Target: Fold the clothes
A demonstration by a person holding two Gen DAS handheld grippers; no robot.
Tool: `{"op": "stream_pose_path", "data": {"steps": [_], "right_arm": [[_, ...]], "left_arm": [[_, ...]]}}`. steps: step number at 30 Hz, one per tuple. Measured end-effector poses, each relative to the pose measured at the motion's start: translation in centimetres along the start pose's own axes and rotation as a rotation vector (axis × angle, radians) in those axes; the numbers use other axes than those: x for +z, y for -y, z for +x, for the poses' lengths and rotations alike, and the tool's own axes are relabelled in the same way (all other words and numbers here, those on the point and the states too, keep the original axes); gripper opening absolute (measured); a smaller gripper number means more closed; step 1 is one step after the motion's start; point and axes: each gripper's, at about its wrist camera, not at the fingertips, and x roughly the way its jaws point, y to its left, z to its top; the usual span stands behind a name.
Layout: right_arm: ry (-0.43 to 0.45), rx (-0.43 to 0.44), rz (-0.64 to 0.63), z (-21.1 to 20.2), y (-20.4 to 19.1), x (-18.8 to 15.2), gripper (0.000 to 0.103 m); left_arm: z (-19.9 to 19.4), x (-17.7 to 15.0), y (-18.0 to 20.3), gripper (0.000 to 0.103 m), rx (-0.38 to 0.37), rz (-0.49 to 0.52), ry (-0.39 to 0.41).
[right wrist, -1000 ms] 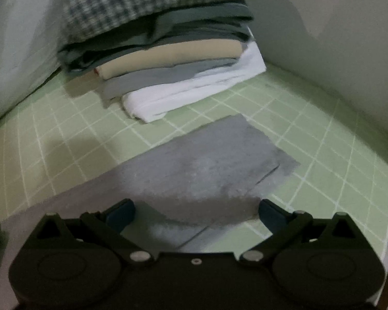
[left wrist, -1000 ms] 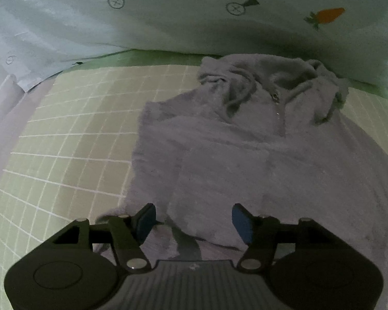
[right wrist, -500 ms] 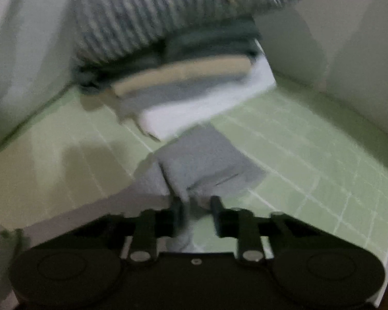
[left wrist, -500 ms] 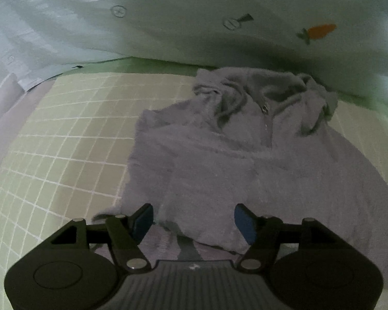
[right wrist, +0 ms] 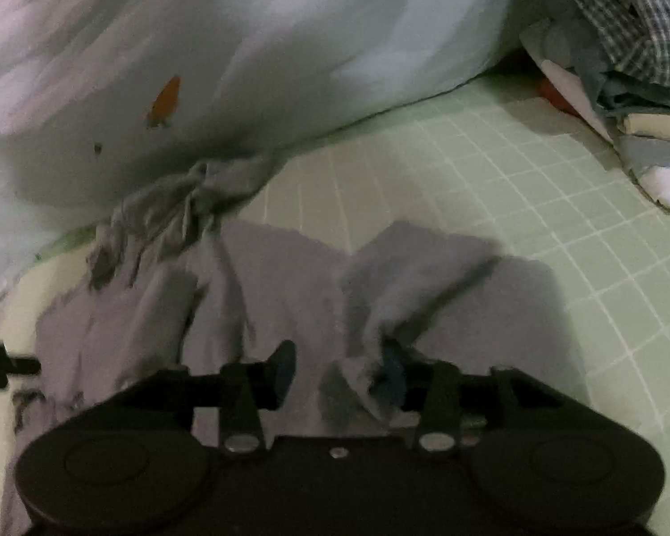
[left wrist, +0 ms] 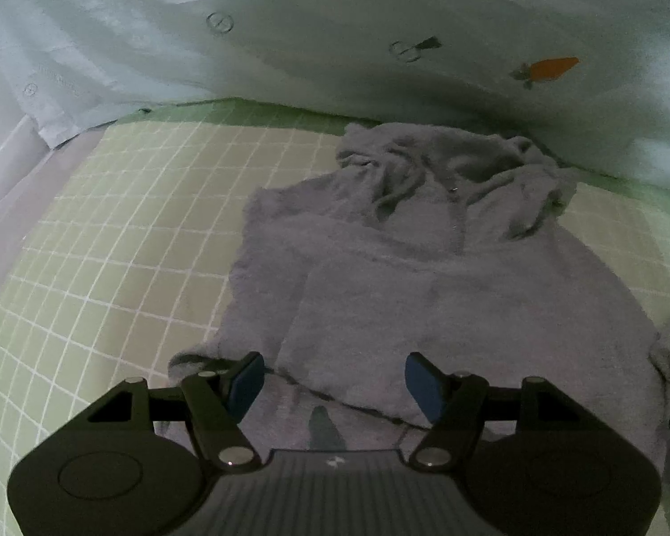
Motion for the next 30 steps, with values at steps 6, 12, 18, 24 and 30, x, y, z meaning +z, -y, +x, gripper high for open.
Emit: {"op": "stream_pose_path", "data": {"steps": [6,12,18,24,30], "right_arm": [[0.029,-0.193,0.059,-2.2,3.7,0.7,0.095],[0.035,-0.373,0.134,-3.6,7.5,0.7,0.097],[0.003,-0.484,0.22,-4.2,11.2,-0.4,0.097],[-0.031,-0.492,0.2,-3.4,11.1,-0.8,0.097],[-0.06,-0.479,0.156,-2.2,10.3,-0.7,0.097]], "left_arm": [[-0.7,1.2,3.7,0.075,-0.095,0.068,0.023],[-0.2,2.3,11.6,0.078,-0.219,0.215,0.01],[1.6,1.1,21.0,0.079,-0.402,0.382,-0.064],[3.9,-0.7,25.0,0.072,-0.512,0.404,-0.189],[3.8,-1.0,24.3,0.004,-0.574,0.408,-0.171]]}}
